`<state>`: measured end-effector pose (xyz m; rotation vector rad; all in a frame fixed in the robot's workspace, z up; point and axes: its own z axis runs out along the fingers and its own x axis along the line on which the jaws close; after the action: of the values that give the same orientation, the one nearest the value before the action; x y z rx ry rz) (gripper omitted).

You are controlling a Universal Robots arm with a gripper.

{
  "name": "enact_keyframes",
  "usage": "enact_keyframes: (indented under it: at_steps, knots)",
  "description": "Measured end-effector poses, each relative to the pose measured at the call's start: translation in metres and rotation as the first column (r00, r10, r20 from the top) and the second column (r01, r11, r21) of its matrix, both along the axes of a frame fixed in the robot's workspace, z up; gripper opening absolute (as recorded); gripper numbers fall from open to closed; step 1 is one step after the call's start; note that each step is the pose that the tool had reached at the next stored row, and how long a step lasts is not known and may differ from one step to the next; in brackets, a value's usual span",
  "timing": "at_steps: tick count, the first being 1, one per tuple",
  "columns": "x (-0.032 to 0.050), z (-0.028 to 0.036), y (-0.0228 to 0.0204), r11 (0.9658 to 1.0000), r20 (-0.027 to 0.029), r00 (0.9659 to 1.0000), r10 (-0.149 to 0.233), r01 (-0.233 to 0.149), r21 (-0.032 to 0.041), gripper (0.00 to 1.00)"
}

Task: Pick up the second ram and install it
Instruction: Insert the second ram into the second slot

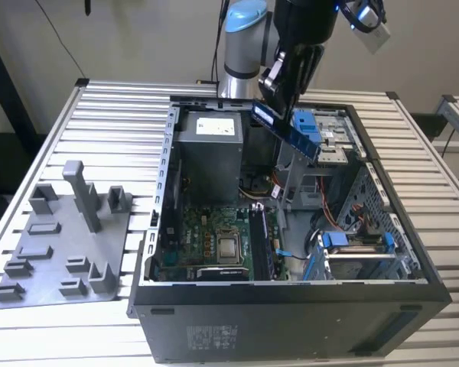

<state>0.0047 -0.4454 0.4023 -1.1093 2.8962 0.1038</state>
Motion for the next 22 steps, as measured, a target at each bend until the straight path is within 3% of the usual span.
enact_keyframes:
  at_steps: [5, 9, 14, 20, 22]
  knots:
    - [0.0000, -0.0009, 0.0000, 0.9960, -0.0002, 0.9960, -0.090, 0.090, 0.0001, 0.14]
    - [0.0000, -0.0014, -0.0001, 0.9868, -0.0005, 0.9868, -0.162, 0.162, 0.0002, 0.14]
    - [0.0000, -0.0017, 0.0000, 0.9688, -0.0009, 0.9688, -0.248, 0.248, -0.0001, 0.14]
    - [0.0000, -0.0019, 0.0000, 0.9406, -0.0010, 0.9406, -0.340, 0.340, -0.0001, 0.14]
    - [0.0000, -0.0019, 0.0000, 0.9337, -0.0012, 0.9337, -0.358, 0.358, -0.0002, 0.14]
